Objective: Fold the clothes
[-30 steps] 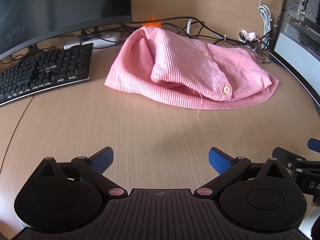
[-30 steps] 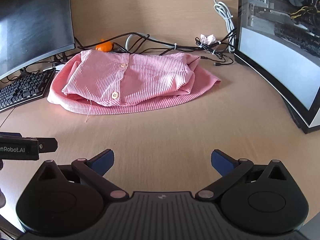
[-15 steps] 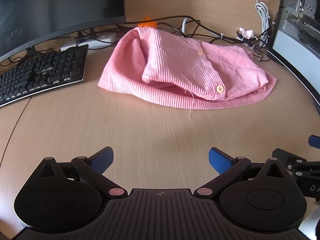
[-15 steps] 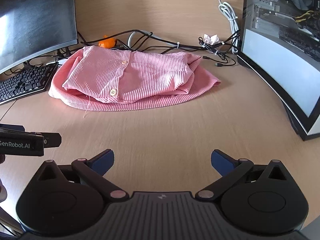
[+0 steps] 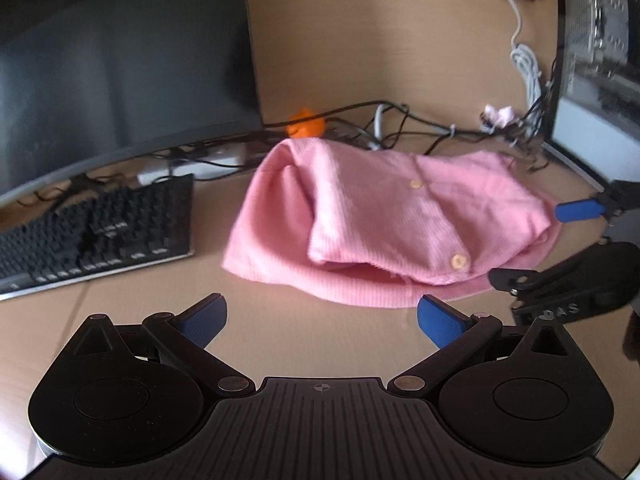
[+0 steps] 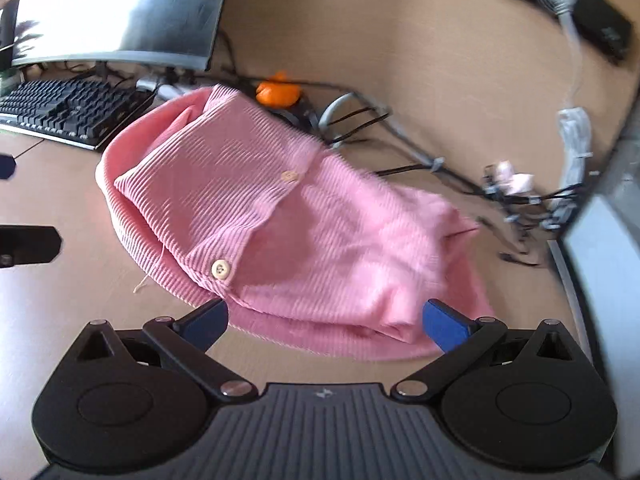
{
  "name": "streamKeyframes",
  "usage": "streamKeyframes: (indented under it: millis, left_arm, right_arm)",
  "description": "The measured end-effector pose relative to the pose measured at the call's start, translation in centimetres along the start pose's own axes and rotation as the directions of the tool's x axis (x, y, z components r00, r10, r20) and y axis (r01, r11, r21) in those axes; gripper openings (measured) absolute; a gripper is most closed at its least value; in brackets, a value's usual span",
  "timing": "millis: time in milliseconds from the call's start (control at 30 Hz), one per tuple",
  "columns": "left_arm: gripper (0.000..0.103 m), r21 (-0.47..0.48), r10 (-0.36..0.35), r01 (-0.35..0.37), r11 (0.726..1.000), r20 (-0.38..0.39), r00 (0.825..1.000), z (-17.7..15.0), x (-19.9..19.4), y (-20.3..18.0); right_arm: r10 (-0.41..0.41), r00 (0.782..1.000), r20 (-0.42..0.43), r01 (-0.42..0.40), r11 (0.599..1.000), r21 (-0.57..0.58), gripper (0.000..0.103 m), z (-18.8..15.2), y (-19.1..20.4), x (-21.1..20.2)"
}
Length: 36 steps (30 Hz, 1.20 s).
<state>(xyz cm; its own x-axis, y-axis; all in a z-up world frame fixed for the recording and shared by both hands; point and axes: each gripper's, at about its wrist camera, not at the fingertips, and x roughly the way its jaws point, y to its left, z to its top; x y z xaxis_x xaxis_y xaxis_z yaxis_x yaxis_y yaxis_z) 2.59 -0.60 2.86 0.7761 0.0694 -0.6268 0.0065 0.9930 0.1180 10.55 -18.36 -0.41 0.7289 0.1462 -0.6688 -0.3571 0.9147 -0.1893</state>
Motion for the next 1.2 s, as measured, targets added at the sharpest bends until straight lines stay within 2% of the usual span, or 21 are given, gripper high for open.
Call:
streamKeyframes:
  millis: [133, 300, 400, 500, 600, 667, 767, 833, 867, 967, 1067, 1100, 1200]
  left_arm:
    - [0.103, 0.052, 0.044, -0.044, 0.998, 0.004, 0.999, 0.5, 0.3, -0.4]
    - [0.103, 0.149, 0.044, -0.045, 0.988, 0.008, 0.999, 1.7, 2.5, -2.3]
    - [0.103, 0.281, 0.085, -0.094, 0.955, 0.043, 0.995, 2.2, 5.3, -4.6]
    - [0.103, 0.407, 0.122, -0.145, 0.902, 0.084, 0.989, 2.8, 8.0, -6.8]
    - [0.103, 0.41, 0.173, -0.228, 0.883, 0.166, 0.971, 5.1, 9.1, -6.5]
    - [0.103, 0.355, 0.185, -0.248, 0.902, 0.202, 0.962, 7.7, 8.9, -5.4]
    - [0.103, 0.306, 0.202, -0.271, 0.913, 0.238, 0.95, 11.0, 8.7, -4.3]
    - [0.103, 0.298, 0.199, -0.268, 0.916, 0.244, 0.949, 12.3, 8.7, -3.9]
    - [0.103, 0.293, 0.194, -0.263, 0.919, 0.244, 0.95, 12.7, 8.6, -3.8]
    - [0.103, 0.262, 0.158, -0.214, 0.941, 0.221, 0.962, 13.0, 8.1, -3.3]
    - [0.103, 0.272, 0.013, -0.062, 0.96, 0.178, 0.984, 12.5, 7.5, -3.7]
    - [0.103, 0.299, -0.012, -0.042, 0.953, 0.176, 0.984, 12.1, 7.6, -4.3]
    - [0.103, 0.407, 0.036, -0.122, 0.905, 0.211, 0.977, 10.9, 9.9, -6.7]
  right_arm:
    - [-0.009, 1.0, 0.011, 0.01, 0.995, -0.097, 0.103, 0.3, 1.2, 2.3]
    - [-0.088, 0.988, 0.125, 0.107, 0.981, -0.159, 0.103, 2.1, 0.3, 2.5]
    - [-0.085, 0.988, 0.13, 0.097, 0.991, -0.09, 0.103, 3.1, -1.8, 2.9]
    - [-0.067, 0.991, 0.119, 0.074, 0.995, -0.061, 0.103, 2.9, -2.6, 3.0]
    - [-0.031, 0.991, 0.13, 0.035, 0.999, -0.03, 0.103, 2.4, -2.8, 2.3]
    - [0.012, 0.992, 0.124, -0.011, 1.0, -0.013, 0.103, 2.1, -2.6, 2.2]
    - [0.043, 0.995, 0.092, -0.035, 0.996, -0.08, 0.103, 2.1, -1.3, 3.3]
    - [-0.014, 0.991, 0.135, 0.026, 0.996, -0.087, 0.103, 3.0, -1.4, 3.8]
    - [-0.044, 0.986, 0.161, 0.053, 0.997, -0.052, 0.103, 3.7, -2.1, 3.9]
    - [-0.117, 0.969, 0.216, 0.087, 0.986, 0.144, 0.103, 6.7, -5.9, 3.7]
    - [-0.148, 0.96, 0.238, 0.097, 0.972, 0.215, 0.103, 8.7, -8.0, 3.9]
    - [-0.15, 0.958, 0.244, 0.099, 0.973, 0.208, 0.103, 9.1, -8.1, 4.1]
    - [-0.14, 0.958, 0.249, 0.097, 0.979, 0.179, 0.103, 9.4, -7.7, 4.6]
